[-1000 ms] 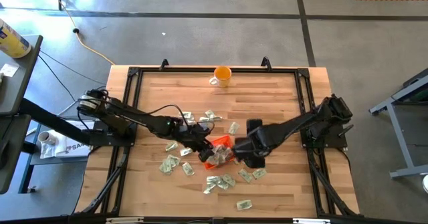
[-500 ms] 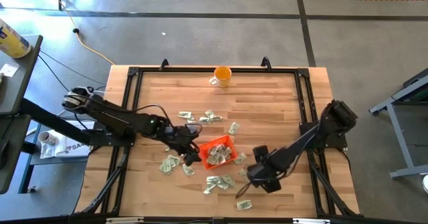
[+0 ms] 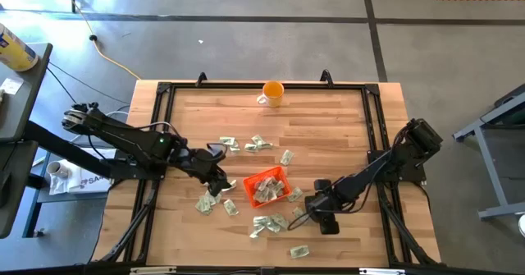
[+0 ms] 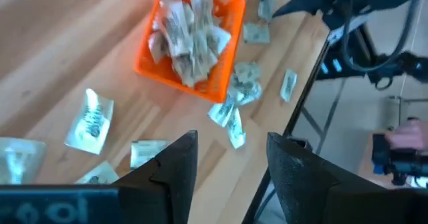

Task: Pick and place Stevia / Truvia into bins
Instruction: Put the stevia packet into the bin

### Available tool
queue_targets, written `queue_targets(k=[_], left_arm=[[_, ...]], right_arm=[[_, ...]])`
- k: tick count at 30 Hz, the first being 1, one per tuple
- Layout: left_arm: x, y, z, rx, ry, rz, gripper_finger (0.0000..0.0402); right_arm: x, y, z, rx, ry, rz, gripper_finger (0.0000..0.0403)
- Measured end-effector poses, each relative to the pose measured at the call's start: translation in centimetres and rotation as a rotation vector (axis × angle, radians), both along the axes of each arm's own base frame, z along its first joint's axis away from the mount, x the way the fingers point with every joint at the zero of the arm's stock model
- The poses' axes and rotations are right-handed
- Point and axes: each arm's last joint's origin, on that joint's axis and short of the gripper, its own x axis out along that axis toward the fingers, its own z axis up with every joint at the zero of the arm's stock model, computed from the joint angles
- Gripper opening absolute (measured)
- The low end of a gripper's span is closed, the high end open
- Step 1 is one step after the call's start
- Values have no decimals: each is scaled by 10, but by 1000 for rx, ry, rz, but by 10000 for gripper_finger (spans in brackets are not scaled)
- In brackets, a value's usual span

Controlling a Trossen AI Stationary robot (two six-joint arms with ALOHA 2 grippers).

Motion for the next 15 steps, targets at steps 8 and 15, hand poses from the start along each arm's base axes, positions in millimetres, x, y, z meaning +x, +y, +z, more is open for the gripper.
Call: queue_targets(k=[8, 15], left_arm=[[-21, 9, 3, 69, 69, 39, 192], [-39, 15, -6, 127, 252, 44, 180]], right_arm=[[17, -41, 12, -11, -8, -192, 11], [43, -55, 97, -56, -333, -294, 10]])
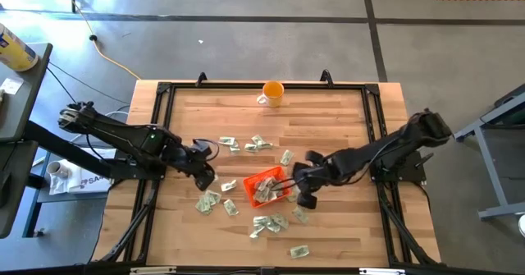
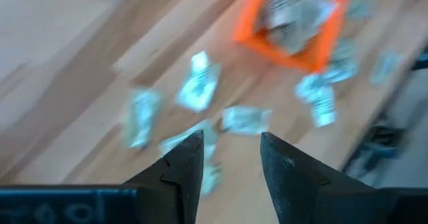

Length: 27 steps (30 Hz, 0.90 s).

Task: Pick and place Stevia / Truvia into bins
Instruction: Put the stevia packet into the bin

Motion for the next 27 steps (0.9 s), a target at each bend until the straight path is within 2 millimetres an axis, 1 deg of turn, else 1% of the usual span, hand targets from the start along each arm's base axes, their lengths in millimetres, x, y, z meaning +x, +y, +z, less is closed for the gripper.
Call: queue_targets(k=[2, 4, 5, 7, 10, 11, 13, 15, 17, 20, 22, 23, 25, 27], left_arm=[[-4, 1, -2, 12, 48, 7, 178], [-8, 3, -4, 30, 98, 14, 177], [-10, 4, -5, 49, 117, 20, 177], [-11, 6, -5, 116, 108, 37, 179], [-10, 11, -5, 276, 69, 83, 189], [-9, 14, -4, 315, 57, 106, 194], [-6, 23, -5, 368, 69, 118, 205], [-1, 33, -10, 393, 105, 85, 217], [2, 43, -21, 419, 161, -2, 229], [15, 56, -37, 477, 155, -151, 242], [24, 68, -50, 476, 145, -216, 244], [29, 74, -55, 464, 122, -241, 245], [31, 89, -69, 431, 141, -276, 242], [36, 103, -79, 407, 137, -294, 237]], right_arm=[[10, -5, 16, 20, -61, 34, 5], [27, -10, 29, 128, -153, 131, 13], [35, -13, 31, 187, -183, 167, 20], [49, -20, 23, 250, -182, 164, 39], [65, -29, 2, 270, -121, 95, 83], [68, -32, 1, 278, -112, 72, 101], [76, -36, 4, 294, -132, 38, 141], [77, -37, 4, 291, -110, 31, 184], [78, -36, 8, 258, -106, 21, 229], [76, -32, 28, 167, -138, 5, 294], [73, -29, 40, 110, -130, -11, 333], [71, -27, 43, 82, -105, -18, 350], [66, -22, 48, 46, -58, -29, 381], [61, -16, 53, 33, -18, -50, 394]])
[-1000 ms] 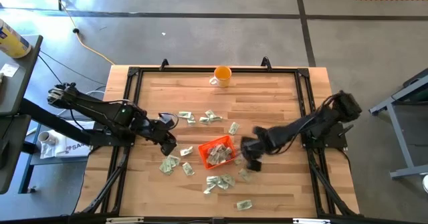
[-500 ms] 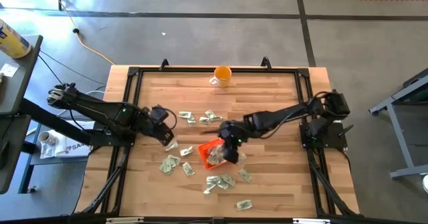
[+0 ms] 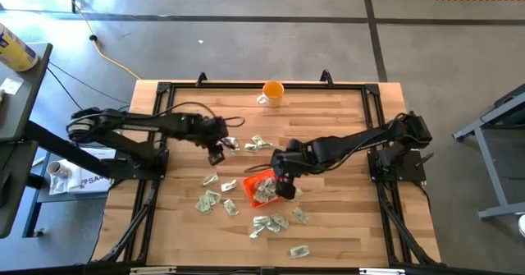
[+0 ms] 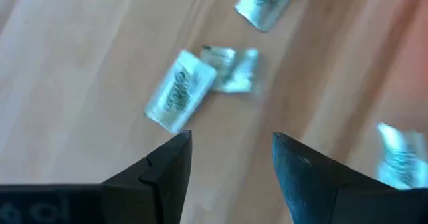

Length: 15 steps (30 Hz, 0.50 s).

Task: Pick and place Stevia / Truvia into bins
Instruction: Put the stevia packet into the bin

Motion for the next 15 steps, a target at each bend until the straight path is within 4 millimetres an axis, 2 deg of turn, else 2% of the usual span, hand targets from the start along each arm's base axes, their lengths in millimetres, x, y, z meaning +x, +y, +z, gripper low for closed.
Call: queue_targets(k=[5, 15], left_arm=[[3, 31, -21, -42, 64, -75, 224], [17, 66, -65, -50, 141, -162, 214]], right_arm=[[-13, 16, -3, -9, 95, -37, 380], [-26, 41, -4, 3, 113, -131, 380]])
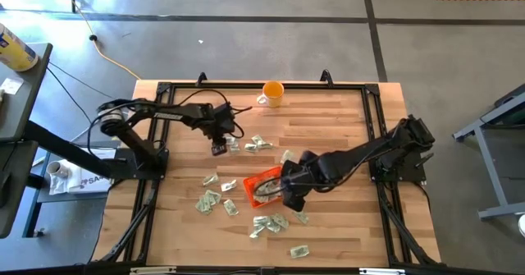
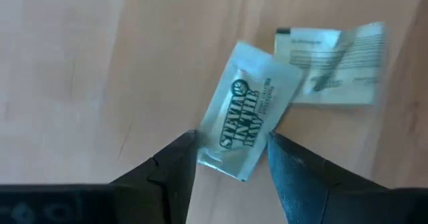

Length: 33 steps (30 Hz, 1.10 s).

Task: Pick and place Stevia / Truvia into bins
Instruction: Put the stevia packet into the bin

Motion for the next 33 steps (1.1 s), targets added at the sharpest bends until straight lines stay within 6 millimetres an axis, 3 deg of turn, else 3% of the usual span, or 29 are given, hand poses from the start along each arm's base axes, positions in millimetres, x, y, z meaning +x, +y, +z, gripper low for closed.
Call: queue_targets(k=[3, 9, 12, 15, 20, 22, 27, 30, 33], left_arm=[[1, 1, -7, -21, 24, -17, 175], [-4, -5, -1, -83, 48, 36, 31], [-15, -14, 12, -194, 91, 124, 33], [-10, -30, 52, -254, -90, 143, 49], [2, -85, 108, -366, -439, 56, 32], [10, -107, 118, -379, -539, 38, 32], [39, -153, 103, -427, -613, 82, 39], [57, -175, 92, -434, -658, 127, 97], [69, -186, 72, -419, -581, 188, 175]], right_arm=[[-3, 5, 0, 3, 9, -22, 377], [-13, 11, -2, -38, 60, -34, 370], [-15, 11, -3, -56, 81, -23, 369], [-16, 11, -3, -91, 86, 14, 369], [-18, 10, -3, -137, 124, 130, 369], [-19, 6, -8, -129, 154, 171, 369], [-28, 1, -33, -124, 254, 275, 369], [-32, 5, -48, -69, 271, 351, 369], [-37, 16, -63, -29, 244, 412, 369]])
